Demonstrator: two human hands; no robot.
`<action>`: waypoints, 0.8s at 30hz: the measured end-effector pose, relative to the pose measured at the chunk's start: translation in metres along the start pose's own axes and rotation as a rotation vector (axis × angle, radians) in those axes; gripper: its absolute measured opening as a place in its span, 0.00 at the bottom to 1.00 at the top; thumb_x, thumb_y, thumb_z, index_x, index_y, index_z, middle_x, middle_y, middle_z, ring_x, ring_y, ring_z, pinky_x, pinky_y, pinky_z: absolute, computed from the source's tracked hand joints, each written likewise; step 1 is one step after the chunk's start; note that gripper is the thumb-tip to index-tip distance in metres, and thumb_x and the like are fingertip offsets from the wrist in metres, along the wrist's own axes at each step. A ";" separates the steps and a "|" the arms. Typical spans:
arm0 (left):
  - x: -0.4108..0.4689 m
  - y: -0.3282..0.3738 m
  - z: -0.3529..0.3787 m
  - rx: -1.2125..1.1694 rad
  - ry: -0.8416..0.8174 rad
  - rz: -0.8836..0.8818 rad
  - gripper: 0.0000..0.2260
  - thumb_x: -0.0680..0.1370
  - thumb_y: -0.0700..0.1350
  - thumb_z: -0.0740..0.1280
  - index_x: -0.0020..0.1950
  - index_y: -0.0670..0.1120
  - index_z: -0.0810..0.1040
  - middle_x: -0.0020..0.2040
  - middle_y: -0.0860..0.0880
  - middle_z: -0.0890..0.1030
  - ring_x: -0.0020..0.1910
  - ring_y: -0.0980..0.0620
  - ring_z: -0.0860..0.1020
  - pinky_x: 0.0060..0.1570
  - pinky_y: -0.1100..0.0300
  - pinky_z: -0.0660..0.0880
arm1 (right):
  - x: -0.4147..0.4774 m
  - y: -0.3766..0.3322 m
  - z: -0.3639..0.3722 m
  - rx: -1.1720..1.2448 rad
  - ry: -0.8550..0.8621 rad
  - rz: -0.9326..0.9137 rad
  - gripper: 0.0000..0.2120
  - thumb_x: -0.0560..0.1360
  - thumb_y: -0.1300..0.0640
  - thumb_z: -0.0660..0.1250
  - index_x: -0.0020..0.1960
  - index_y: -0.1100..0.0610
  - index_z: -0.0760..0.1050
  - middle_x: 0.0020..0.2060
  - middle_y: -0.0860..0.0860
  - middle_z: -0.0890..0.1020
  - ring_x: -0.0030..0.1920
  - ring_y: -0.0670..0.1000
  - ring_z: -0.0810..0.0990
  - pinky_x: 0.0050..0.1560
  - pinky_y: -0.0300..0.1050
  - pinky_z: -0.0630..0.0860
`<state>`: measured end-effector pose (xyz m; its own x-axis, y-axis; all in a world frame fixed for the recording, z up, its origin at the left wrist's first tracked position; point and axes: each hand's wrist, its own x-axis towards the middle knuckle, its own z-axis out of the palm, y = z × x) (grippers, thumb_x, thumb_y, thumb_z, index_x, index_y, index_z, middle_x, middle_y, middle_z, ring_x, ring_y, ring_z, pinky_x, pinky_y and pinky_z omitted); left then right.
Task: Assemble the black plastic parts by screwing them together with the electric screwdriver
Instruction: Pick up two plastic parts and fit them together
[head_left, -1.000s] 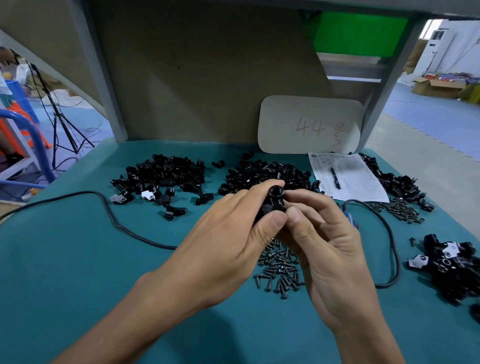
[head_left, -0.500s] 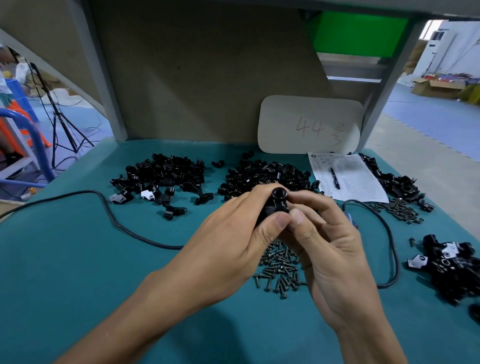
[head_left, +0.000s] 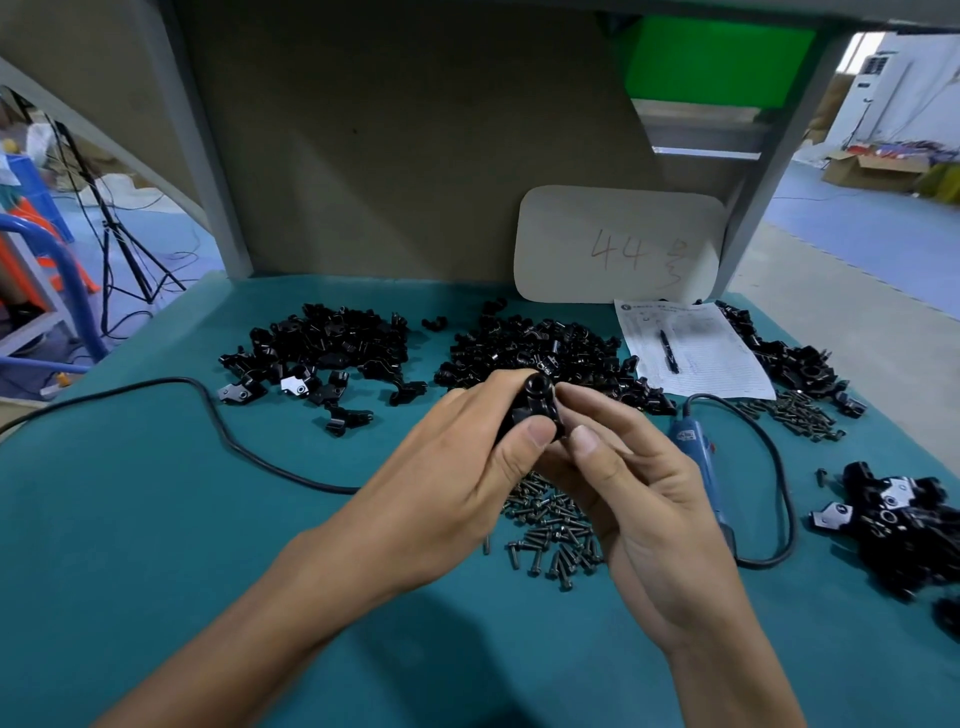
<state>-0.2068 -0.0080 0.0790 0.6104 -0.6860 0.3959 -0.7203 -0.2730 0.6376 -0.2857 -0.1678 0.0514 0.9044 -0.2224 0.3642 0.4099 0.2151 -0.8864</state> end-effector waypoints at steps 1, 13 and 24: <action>0.000 -0.003 0.000 0.010 0.004 -0.006 0.11 0.84 0.65 0.49 0.61 0.65 0.66 0.51 0.66 0.74 0.55 0.62 0.73 0.47 0.72 0.65 | 0.002 0.002 -0.006 -0.022 0.008 0.006 0.19 0.75 0.44 0.74 0.64 0.47 0.82 0.62 0.53 0.84 0.61 0.52 0.84 0.60 0.42 0.79; 0.002 -0.065 0.021 0.105 -0.061 -0.200 0.23 0.83 0.66 0.46 0.68 0.52 0.64 0.42 0.62 0.67 0.47 0.64 0.67 0.45 0.58 0.63 | 0.052 0.109 -0.056 -1.461 -0.310 0.396 0.16 0.83 0.52 0.65 0.71 0.50 0.76 0.64 0.53 0.78 0.62 0.55 0.79 0.60 0.46 0.75; 0.004 -0.076 0.033 0.128 -0.045 -0.216 0.23 0.83 0.66 0.46 0.70 0.55 0.64 0.43 0.59 0.71 0.48 0.62 0.69 0.45 0.62 0.64 | 0.062 0.121 -0.041 -1.819 -0.565 0.255 0.14 0.80 0.68 0.62 0.64 0.60 0.67 0.58 0.58 0.76 0.59 0.60 0.77 0.51 0.50 0.75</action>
<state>-0.1607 -0.0120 0.0108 0.7416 -0.6311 0.2275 -0.6122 -0.4979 0.6143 -0.1845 -0.1944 -0.0449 0.9950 0.0182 -0.0980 0.0206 -0.9995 0.0234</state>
